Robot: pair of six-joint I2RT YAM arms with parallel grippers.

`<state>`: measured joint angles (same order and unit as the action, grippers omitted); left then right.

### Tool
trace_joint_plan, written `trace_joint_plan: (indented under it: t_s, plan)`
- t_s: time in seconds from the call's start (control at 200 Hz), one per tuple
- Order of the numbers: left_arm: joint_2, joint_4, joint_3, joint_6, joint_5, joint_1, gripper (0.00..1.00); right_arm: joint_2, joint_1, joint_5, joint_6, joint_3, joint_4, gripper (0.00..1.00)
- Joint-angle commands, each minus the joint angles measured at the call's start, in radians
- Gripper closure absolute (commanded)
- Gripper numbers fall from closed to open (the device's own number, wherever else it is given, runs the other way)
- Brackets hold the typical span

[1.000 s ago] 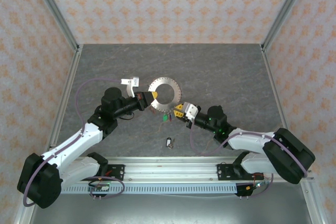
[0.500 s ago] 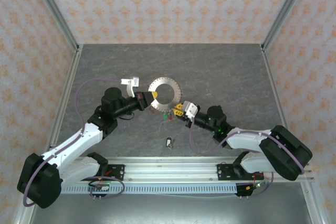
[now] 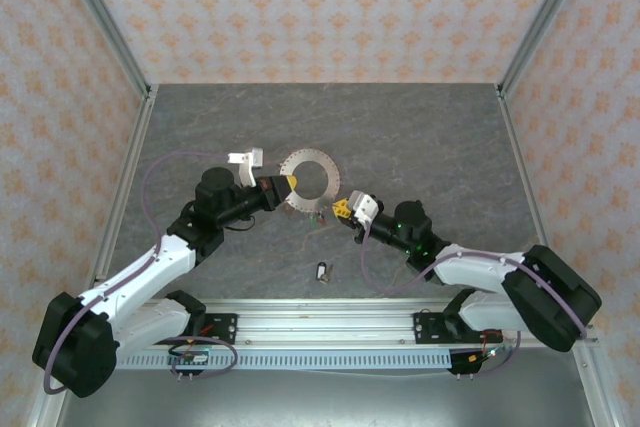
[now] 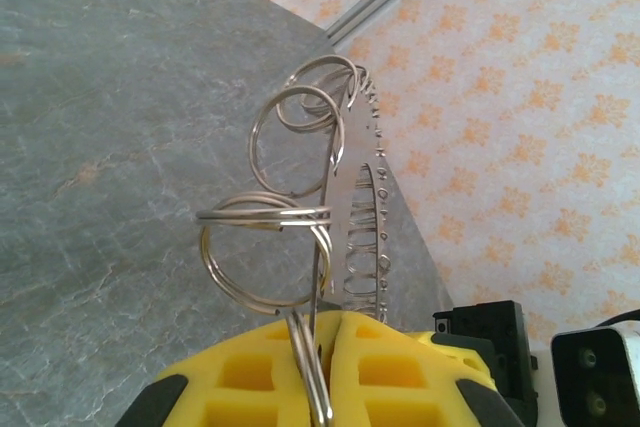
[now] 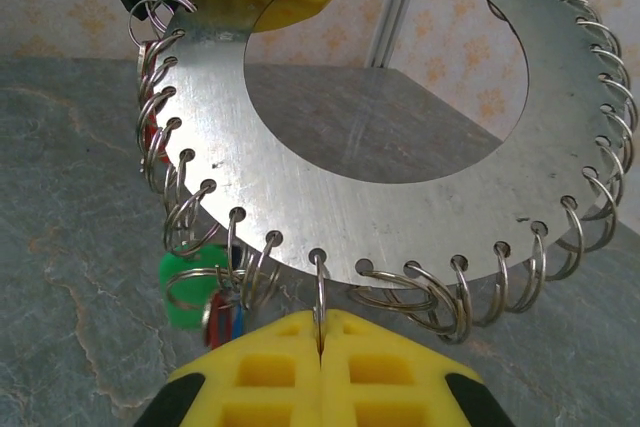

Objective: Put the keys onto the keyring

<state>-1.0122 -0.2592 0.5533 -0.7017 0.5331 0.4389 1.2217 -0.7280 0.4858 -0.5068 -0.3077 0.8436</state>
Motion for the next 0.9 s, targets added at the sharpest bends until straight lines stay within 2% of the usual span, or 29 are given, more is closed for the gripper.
trace_joint_plan:
  t_s: [0.0,0.125,0.245,0.335,0.455,0.536,0.571,0.666,0.786,0.896]
  plan:
    - [-0.014,0.045,-0.030,-0.034,-0.103,-0.003,0.90,-0.033,-0.005,-0.008,0.046,-0.062,-0.089,1.00]
    - [-0.062,0.043,-0.073,-0.079,-0.124,-0.003,0.86,0.017,-0.005,0.042,0.060,-0.113,-0.184,1.00]
    - [-0.107,0.012,-0.137,-0.129,-0.164,-0.002,0.79,0.109,-0.005,0.069,0.069,-0.141,-0.201,1.00]
    - [-0.154,0.024,-0.157,-0.131,-0.178,-0.001,0.75,0.166,-0.005,0.080,0.077,-0.157,-0.197,1.00]
    - [-0.229,0.019,-0.162,-0.127,-0.187,0.004,0.70,0.247,-0.005,0.150,0.040,-0.222,-0.303,1.00]
    - [-0.264,0.084,-0.134,-0.103,-0.208,0.006,0.68,0.298,-0.005,0.167,0.029,-0.247,-0.335,1.00]
    - [-0.270,0.109,-0.130,-0.099,-0.224,0.004,0.64,0.314,-0.005,0.152,0.019,-0.255,-0.350,1.00]
    - [-0.249,0.175,-0.140,-0.087,-0.294,0.004,0.52,0.335,-0.005,0.116,-0.016,-0.268,-0.384,1.00]
    - [-0.164,0.246,-0.152,-0.053,-0.375,0.004,0.47,0.332,-0.005,0.093,-0.052,-0.293,-0.433,1.00]
    - [-0.044,0.199,-0.178,0.021,-0.349,0.006,0.46,0.315,0.012,0.211,-0.053,-0.293,-0.398,1.00]
